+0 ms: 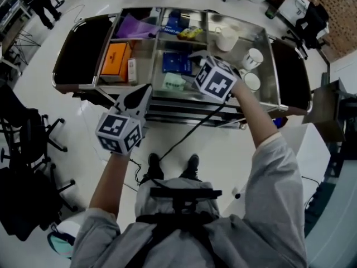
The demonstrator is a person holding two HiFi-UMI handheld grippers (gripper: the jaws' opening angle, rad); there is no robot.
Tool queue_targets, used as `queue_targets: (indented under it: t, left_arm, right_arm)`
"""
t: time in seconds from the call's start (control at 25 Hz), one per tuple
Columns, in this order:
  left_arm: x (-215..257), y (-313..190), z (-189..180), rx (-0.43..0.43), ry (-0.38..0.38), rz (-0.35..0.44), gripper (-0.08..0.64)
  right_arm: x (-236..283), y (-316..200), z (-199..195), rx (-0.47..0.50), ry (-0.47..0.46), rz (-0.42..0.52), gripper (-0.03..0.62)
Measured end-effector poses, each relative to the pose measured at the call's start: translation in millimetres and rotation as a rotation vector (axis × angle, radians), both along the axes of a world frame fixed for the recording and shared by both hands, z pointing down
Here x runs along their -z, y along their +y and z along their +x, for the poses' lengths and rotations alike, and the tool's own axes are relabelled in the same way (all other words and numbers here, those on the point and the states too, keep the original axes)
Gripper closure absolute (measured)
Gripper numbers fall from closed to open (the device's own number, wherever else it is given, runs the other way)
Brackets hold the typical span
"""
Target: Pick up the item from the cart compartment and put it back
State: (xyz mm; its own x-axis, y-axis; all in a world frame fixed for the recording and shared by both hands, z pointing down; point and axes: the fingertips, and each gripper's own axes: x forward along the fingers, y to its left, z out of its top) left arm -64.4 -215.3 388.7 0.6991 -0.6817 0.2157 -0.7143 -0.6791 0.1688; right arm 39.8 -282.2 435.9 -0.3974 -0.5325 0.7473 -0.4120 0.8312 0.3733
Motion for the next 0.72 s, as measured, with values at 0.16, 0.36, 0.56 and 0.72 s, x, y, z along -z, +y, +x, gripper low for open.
queue_targets:
  t: [0.16,0.36,0.56,0.72]
  left_arm:
    - [-5.4,-3.8,-4.9,0.007,-0.012,-0.002,0.554]
    - [-13.1,-6.4,-4.0,0.012,0.002,-0.02,0.554]
    - [-19.7,-8.5,-0.9,0.012,0.003,-0.033,0.554]
    - [-23.7,-9.5,-0.7,0.015,0.003,-0.04,0.554]
  right_arm:
    - [-19.5,-17.8,-3.2,0.059,0.093,-0.022,0.357]
    - [-42.3,-23.6,-16.0,0.168,0.217,-0.088,0.357]
    - [-72.6,-26.8,-24.6,0.245,0.28,-0.175,0.357]
    - [-85.0,-36.2,-29.6,0.249,0.276,-0.208,0.357]
